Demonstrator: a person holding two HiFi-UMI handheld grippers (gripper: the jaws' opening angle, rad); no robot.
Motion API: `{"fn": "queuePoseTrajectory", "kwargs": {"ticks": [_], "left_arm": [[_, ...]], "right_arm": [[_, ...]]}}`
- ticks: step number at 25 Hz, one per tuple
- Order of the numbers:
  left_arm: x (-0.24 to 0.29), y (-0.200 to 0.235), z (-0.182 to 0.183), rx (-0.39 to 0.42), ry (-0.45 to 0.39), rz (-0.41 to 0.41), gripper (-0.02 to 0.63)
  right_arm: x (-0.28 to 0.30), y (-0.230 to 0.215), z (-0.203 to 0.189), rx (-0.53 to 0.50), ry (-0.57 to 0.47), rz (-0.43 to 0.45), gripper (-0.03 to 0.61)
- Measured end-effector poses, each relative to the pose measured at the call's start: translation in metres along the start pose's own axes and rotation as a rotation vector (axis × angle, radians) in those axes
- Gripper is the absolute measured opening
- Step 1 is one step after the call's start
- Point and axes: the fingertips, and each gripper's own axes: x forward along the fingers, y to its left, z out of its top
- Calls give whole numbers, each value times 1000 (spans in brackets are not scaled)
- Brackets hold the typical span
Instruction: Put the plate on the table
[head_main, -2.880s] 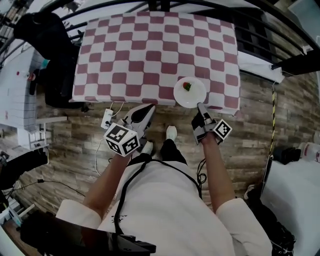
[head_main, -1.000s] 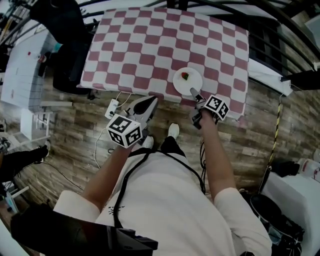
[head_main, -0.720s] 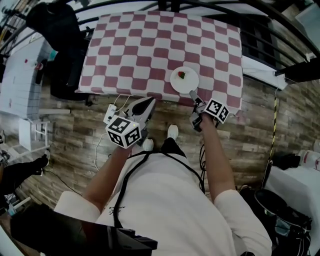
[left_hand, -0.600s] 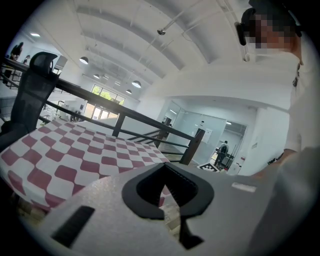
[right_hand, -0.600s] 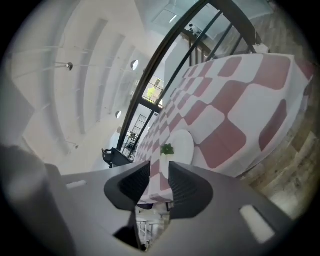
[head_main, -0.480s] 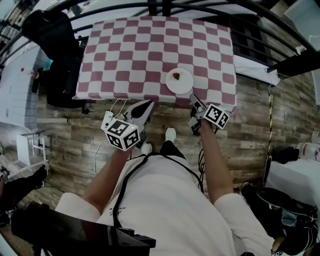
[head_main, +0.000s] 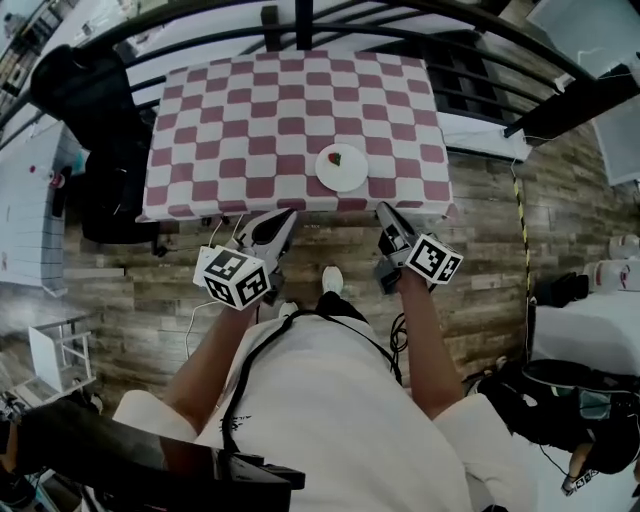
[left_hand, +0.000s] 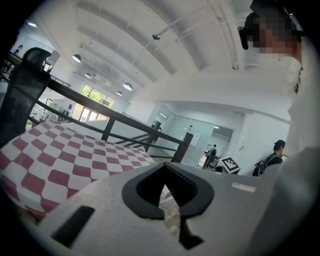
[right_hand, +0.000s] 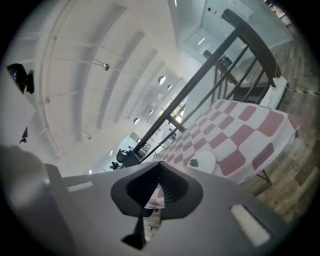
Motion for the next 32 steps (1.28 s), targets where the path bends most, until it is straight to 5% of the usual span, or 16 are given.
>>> {"fn": "queuePoseTrajectory", "kwargs": {"ticks": [10, 32], "left_arm": [[-32, -21, 18, 65, -19, -46, 6], [-54, -12, 25, 94, -31, -22, 6]], "right_arm": [[-63, 82, 10, -224, -103, 44, 6], [-83, 130, 5, -321, -165, 69, 6]]}}
